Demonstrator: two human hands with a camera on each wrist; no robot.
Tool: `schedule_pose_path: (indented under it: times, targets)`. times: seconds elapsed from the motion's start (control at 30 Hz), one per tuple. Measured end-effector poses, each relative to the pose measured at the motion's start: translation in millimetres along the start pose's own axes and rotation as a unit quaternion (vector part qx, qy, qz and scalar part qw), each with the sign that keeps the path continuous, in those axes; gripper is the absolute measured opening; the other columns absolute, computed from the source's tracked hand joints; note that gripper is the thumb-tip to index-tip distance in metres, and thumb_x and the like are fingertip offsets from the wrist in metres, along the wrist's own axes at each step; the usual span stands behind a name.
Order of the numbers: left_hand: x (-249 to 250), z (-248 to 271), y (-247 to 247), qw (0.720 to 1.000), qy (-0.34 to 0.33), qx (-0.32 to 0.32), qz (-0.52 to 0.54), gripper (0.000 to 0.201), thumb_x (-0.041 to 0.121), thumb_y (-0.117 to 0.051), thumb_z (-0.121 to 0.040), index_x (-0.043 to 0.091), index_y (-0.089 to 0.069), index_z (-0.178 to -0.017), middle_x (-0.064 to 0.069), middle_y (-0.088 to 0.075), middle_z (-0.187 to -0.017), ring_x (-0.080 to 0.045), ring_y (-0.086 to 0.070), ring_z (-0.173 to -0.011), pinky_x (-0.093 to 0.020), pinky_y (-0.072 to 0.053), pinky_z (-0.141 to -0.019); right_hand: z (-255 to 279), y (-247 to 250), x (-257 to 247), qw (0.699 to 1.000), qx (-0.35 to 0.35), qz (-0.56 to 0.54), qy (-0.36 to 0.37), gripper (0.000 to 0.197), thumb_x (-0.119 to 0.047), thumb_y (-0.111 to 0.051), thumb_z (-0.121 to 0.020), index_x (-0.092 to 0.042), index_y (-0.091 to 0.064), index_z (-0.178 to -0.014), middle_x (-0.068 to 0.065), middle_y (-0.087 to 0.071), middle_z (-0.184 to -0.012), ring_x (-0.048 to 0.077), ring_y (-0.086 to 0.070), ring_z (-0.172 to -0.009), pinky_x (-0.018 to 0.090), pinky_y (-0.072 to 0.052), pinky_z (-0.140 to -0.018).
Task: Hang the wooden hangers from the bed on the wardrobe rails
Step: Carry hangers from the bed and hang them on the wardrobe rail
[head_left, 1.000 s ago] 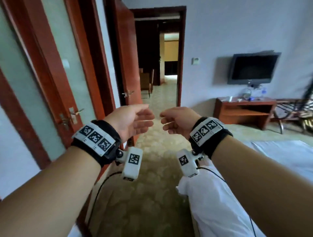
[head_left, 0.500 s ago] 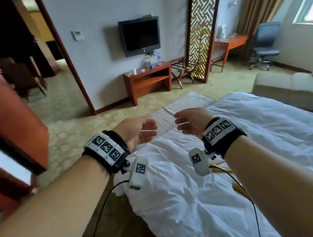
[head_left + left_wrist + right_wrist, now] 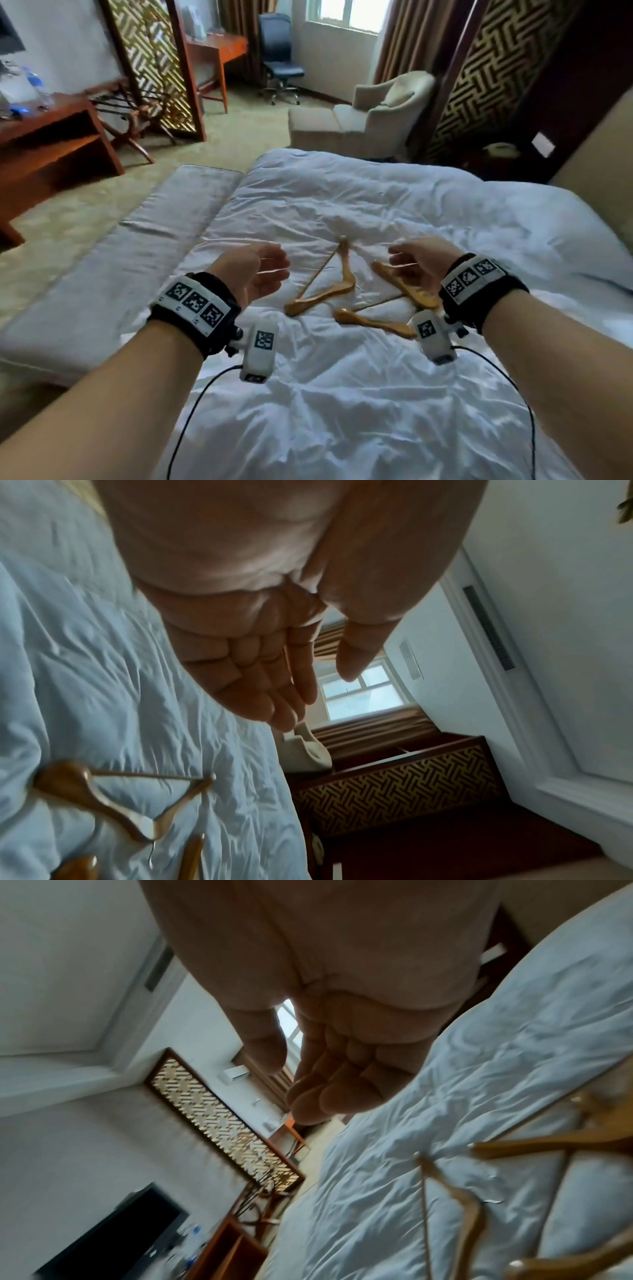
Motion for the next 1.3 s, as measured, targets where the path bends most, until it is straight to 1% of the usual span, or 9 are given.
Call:
schedule_pose_path:
  times: [0.17, 0.33, 0.43, 0.6, 0.7, 0.9, 1.03, 1.17, 1.3]
  targets:
    - [-14.1, -33.9, -59.9, 0.997, 0.036, -0.062, -0.021, 0.018, 0.019, -0.055, -0.099, 0.008, -0.067, -0.094, -0.01, -0.071, -0.088, -0.022, -0.067, -0.075, -0.031, -0.05, -0.068, -5.9, 59.9, 32.4, 0.995, 0.078, -0.036, -0.04, 0.011, -0.016, -0.055, -0.096, -0.009, -0.062, -0.091, 0.006, -0.059, -0.073, 0.021, -0.053, -0.061, 0.029, -0.04, -0.053]
    - [-29.3, -65.7, -125.3, 0.992, 0.066, -0.101, -0.044, 0.017, 0.02, -0.057, -0.098, 0.008, -0.066, -0.092, -0.01, -0.07, -0.086, -0.022, -0.065, -0.073, -0.029, -0.047, -0.063, -27.2, 104.5, 67.5, 0.991, 0.089, -0.063, -0.082, 0.014, -0.017, -0.051, -0.098, -0.011, -0.06, -0.088, 0.004, -0.056, -0.071, 0.019, -0.052, -0.057, 0.027, -0.038, -0.052]
    - [-39.3, -84.3, -164.0, 0.987, 0.081, -0.12, -0.075, 0.015, 0.019, -0.059, -0.095, 0.009, -0.067, -0.087, -0.008, -0.071, -0.082, -0.021, -0.065, -0.071, -0.029, -0.047, -0.064, -47.0, 130.5, 85.0, 0.987, 0.099, -0.079, -0.1, 0.016, -0.016, -0.051, -0.098, -0.013, -0.059, -0.084, 0.003, -0.056, -0.07, 0.019, -0.053, -0.058, 0.027, -0.039, -0.053]
    - [-67.0, -122.8, -228.2, 0.979, 0.109, -0.129, -0.117, 0.012, 0.018, -0.058, -0.096, 0.008, -0.065, -0.098, -0.01, -0.068, -0.09, -0.022, -0.064, -0.073, -0.029, -0.049, -0.062, -93.5, 176.4, 124.9, 0.975, 0.114, -0.119, -0.147, 0.01, -0.017, -0.052, -0.098, -0.012, -0.058, -0.093, 0.004, -0.057, -0.073, 0.019, -0.054, -0.058, 0.027, -0.039, -0.053]
    - [-92.9, -147.2, -258.2, 0.973, 0.142, -0.121, -0.137, 0.012, 0.018, -0.059, -0.096, 0.007, -0.064, -0.099, -0.01, -0.067, -0.09, -0.022, -0.064, -0.073, -0.028, -0.049, -0.058, -123.9, 198.0, 154.4, 0.967, 0.118, -0.134, -0.183, 0.011, -0.017, -0.051, -0.099, -0.011, -0.057, -0.092, 0.005, -0.056, -0.073, 0.019, -0.053, -0.059, 0.027, -0.039, -0.053]
    - [-149.3, -193.4, -297.7, 0.961, 0.195, -0.094, -0.169, 0.01, 0.018, -0.06, -0.095, 0.009, -0.064, -0.097, -0.008, -0.067, -0.085, -0.02, -0.064, -0.07, -0.028, -0.047, -0.061, -171.1, 218.5, 225.2, 0.95, 0.114, -0.155, -0.245, 0.012, -0.017, -0.054, -0.097, -0.01, -0.058, -0.088, 0.005, -0.057, -0.075, 0.019, -0.054, -0.06, 0.026, -0.04, -0.052]
    - [-184.4, -215.9, -317.8, 0.957, 0.218, -0.072, -0.177, 0.01, 0.016, -0.061, -0.094, 0.008, -0.064, -0.099, -0.008, -0.067, -0.084, -0.019, -0.063, -0.066, -0.028, -0.047, -0.061, -196.0, 223.9, 266.4, 0.942, 0.103, -0.165, -0.274, 0.011, -0.018, -0.054, -0.097, -0.011, -0.059, -0.09, 0.004, -0.059, -0.075, 0.018, -0.056, -0.058, 0.023, -0.041, -0.047]
    - [-214.2, -235.2, -336.4, 0.958, 0.227, -0.05, -0.169, 0.011, 0.015, -0.058, -0.096, 0.006, -0.063, -0.099, -0.009, -0.064, -0.087, -0.019, -0.063, -0.067, -0.028, -0.047, -0.061, -218.6, 221.3, 300.0, 0.935, 0.095, -0.183, -0.29, 0.012, -0.018, -0.055, -0.096, -0.01, -0.059, -0.088, 0.005, -0.061, -0.077, 0.019, -0.057, -0.059, 0.026, -0.042, -0.051]
    - [-247.3, -244.6, -339.5, 0.954, 0.252, -0.023, -0.157, 0.01, 0.017, -0.059, -0.096, 0.008, -0.064, -0.097, -0.006, -0.066, -0.088, -0.018, -0.064, -0.069, -0.026, -0.05, -0.061, -242.1, 209.5, 324.0, 0.925, 0.085, -0.224, -0.296, 0.013, -0.02, -0.053, -0.097, -0.01, -0.057, -0.091, 0.009, -0.063, -0.091, 0.023, -0.063, -0.068, 0.03, -0.048, -0.057]
Point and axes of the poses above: each hand's wrist, its own z-axis away from the middle knuckle, its own y-axis out of the back of the hand, x = y × z, the point moved 5 cm from there along -z, towards the middle knuckle
